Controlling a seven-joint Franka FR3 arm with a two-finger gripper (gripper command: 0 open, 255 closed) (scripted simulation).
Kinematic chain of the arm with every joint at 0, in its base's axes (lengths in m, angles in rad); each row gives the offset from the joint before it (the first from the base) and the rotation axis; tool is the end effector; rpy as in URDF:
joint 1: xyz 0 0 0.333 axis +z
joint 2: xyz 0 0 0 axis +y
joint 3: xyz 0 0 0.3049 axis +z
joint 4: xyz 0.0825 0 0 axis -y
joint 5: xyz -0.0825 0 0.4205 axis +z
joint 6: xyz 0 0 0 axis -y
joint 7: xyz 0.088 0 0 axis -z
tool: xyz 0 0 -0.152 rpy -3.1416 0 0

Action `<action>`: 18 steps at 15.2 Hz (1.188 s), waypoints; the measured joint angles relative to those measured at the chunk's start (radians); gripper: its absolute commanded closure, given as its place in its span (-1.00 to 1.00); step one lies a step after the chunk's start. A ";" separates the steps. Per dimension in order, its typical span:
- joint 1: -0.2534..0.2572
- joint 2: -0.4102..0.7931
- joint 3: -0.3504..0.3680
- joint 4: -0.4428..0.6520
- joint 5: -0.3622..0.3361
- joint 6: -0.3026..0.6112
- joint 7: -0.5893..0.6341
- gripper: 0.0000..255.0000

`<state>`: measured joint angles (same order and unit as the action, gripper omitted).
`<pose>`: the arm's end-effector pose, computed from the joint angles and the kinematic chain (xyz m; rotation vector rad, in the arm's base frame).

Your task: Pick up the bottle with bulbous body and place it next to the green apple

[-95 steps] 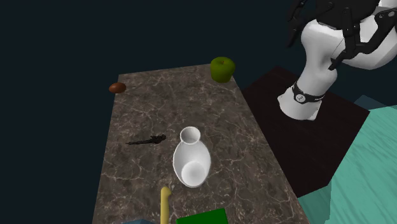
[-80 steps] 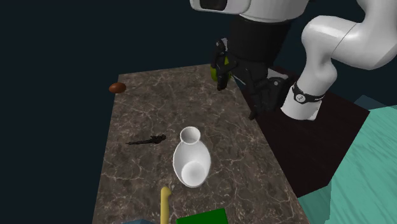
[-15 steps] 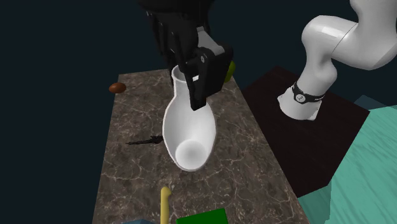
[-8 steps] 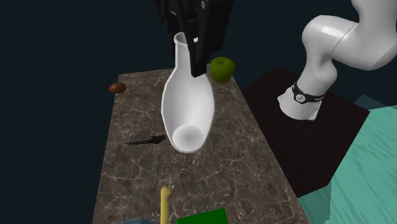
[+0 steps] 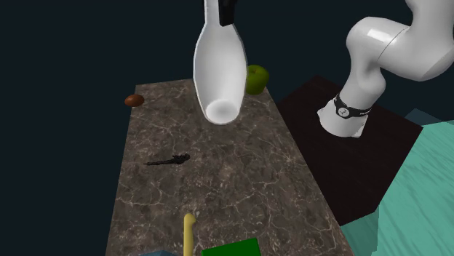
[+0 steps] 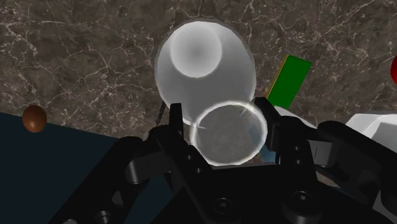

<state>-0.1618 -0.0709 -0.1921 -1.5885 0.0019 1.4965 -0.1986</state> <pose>0.5255 -0.1973 0.5931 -3.1112 0.2409 0.0271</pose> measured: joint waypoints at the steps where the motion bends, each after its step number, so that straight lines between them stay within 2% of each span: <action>1: -0.008 -0.013 -0.009 -0.012 -0.003 0.000 -0.018 1.00; 10: -0.097 -0.073 -0.122 0.014 -0.036 -0.085 -0.221 1.00; 18: -0.177 -0.037 -0.238 0.145 -0.042 -0.178 -0.422 1.00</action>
<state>-0.3391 -0.1083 -0.4298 -1.4439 -0.0405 1.3184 -0.6208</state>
